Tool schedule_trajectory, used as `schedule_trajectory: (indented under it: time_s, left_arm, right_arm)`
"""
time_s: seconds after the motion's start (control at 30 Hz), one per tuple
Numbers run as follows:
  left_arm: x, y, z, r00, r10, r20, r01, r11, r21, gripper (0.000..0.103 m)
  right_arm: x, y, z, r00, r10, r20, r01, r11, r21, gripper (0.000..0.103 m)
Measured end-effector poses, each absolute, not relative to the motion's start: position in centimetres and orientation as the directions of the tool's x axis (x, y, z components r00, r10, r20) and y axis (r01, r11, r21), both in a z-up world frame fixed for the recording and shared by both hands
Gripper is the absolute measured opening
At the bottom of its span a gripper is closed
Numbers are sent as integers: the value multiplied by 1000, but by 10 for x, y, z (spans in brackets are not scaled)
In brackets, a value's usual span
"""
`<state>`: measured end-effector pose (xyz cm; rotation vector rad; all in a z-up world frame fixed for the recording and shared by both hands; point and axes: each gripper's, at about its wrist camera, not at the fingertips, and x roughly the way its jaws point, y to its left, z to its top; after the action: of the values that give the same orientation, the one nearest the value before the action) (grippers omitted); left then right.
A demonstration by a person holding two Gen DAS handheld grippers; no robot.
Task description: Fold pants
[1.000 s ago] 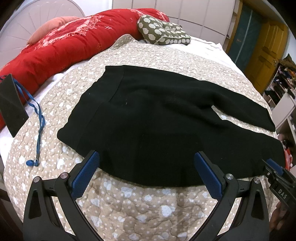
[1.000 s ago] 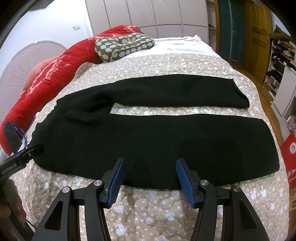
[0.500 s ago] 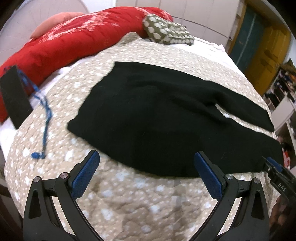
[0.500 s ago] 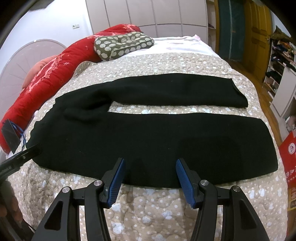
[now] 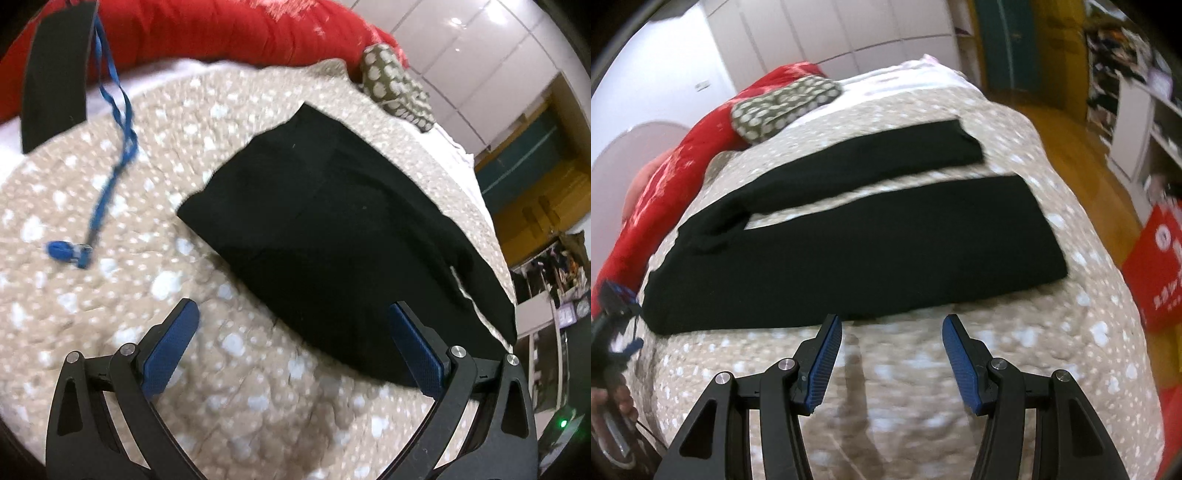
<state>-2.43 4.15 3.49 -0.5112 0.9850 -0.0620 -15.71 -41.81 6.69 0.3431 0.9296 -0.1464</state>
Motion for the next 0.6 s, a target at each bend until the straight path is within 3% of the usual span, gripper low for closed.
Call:
schedule_trajectory:
  time_s: [0.1,0.2,0.23,0.27,0.3,0.33,0.37,0.47,0.6]
  left_arm:
    - [-8,33,37,568,-296,-768,-149,881,-449,102]
    - [9,24,37,562,-323,-761,-123,878,-463,88]
    - [13,21,35,558,-310,-770,-116,889,-443,69]
    - [16,18,32,550,-283,-786,-116,906,-408,61]
    - [17,15,33,551,-269,-790,-106,916,-386,59]
    - [15,16,34,557,-273,-785,-93,918,-386,45]
    - [13,17,35,555,-292,-779,-72,916,-395,30]
    - [9,20,43,555,-316,-770,-52,910,-411,17]
    - [-12,26,69,581,-300,-756,-22,923,-383,14]
  right_arm:
    - [-154,-430,62,616,39,-786,300,912,280,55]
    - [-140,-434,59,662,62,-747,296,893,337,54]
    - [-133,-434,56,675,73,-735,284,893,349,42]
    - [-125,-433,54,679,73,-730,281,893,351,34]
    - [-118,-434,54,682,74,-727,284,890,356,22]
    - [-113,-435,54,691,86,-718,285,880,380,13]
    - [-109,-437,54,700,106,-706,283,867,410,11]
    - [-111,-433,64,719,102,-687,254,882,397,5]
    - [-131,-419,88,730,127,-671,184,910,372,5]
